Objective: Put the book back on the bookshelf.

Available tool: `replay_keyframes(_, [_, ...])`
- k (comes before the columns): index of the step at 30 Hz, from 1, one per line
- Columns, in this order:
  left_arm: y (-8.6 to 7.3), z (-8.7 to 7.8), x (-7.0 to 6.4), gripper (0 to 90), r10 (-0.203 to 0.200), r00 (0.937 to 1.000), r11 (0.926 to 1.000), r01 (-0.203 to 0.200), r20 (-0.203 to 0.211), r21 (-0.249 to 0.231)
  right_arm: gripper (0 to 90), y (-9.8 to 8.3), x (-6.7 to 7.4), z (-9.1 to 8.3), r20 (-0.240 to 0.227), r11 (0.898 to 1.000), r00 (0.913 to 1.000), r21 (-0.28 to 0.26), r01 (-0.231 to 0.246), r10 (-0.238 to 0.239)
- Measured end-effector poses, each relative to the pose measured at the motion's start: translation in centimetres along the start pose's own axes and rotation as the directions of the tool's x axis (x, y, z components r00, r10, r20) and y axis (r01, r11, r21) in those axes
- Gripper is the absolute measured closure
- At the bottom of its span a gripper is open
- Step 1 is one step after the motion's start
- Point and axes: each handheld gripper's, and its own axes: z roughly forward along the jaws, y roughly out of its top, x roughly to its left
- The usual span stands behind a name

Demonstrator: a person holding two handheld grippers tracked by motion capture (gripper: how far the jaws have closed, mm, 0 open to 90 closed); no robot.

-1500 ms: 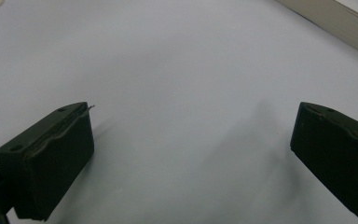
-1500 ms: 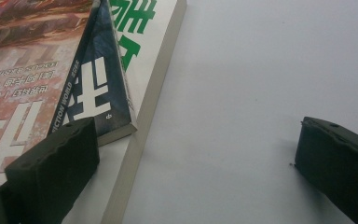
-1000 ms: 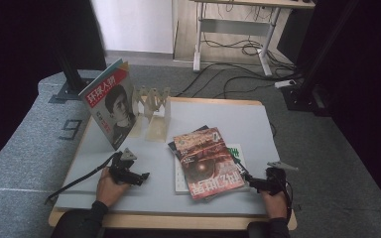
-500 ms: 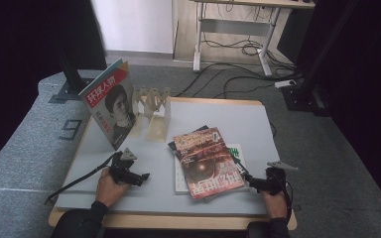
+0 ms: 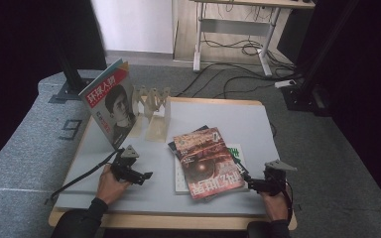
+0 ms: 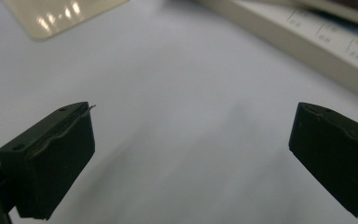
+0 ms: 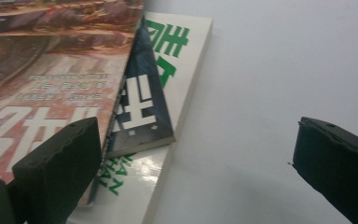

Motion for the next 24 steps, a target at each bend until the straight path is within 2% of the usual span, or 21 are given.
replay_keyframes(2, [0.6, 0.0, 0.0, 0.6, -0.004, 0.9997, 0.9998, 0.004, 0.026, -0.017, 0.8, 0.1, 0.2, -0.1, -0.009, 1.0, 0.9999, -0.006, 0.011, -0.011])
replay_keyframes(5, [1.6, 0.2, -0.3, 0.6, 0.015, 0.9993, 0.9996, -0.014, 0.035, -0.024, 0.8, 0.1, 0.6, -0.3, -0.031, 0.999, 0.9988, -0.018, 0.037, -0.037])
replay_keyframes(7, [2.3, 0.3, -0.4, 0.7, 0.011, 0.9975, 0.9996, -0.009, 0.07, -0.028, 0.7, 0.1, 0.8, -0.3, -0.044, 0.999, 0.998, -0.021, 0.046, -0.046])
replay_keyframes(12, [4.1, 0.5, -0.8, 1.3, 0.053, 0.9969, 0.9983, -0.051, 0.058, -0.03, 0.5, 0.2, 1.5, -0.4, -0.064, 0.997, 0.9947, -0.024, 0.079, -0.08])
replay_keyframes(24, [7.7, 2.7, -1.6, 1.3, 0.106, 0.9896, 0.9941, -0.103, 0.097, -0.033, 0.2, 0.3, 3.4, 0.3, -0.108, 0.989, 0.9837, 0.002, 0.145, -0.143])
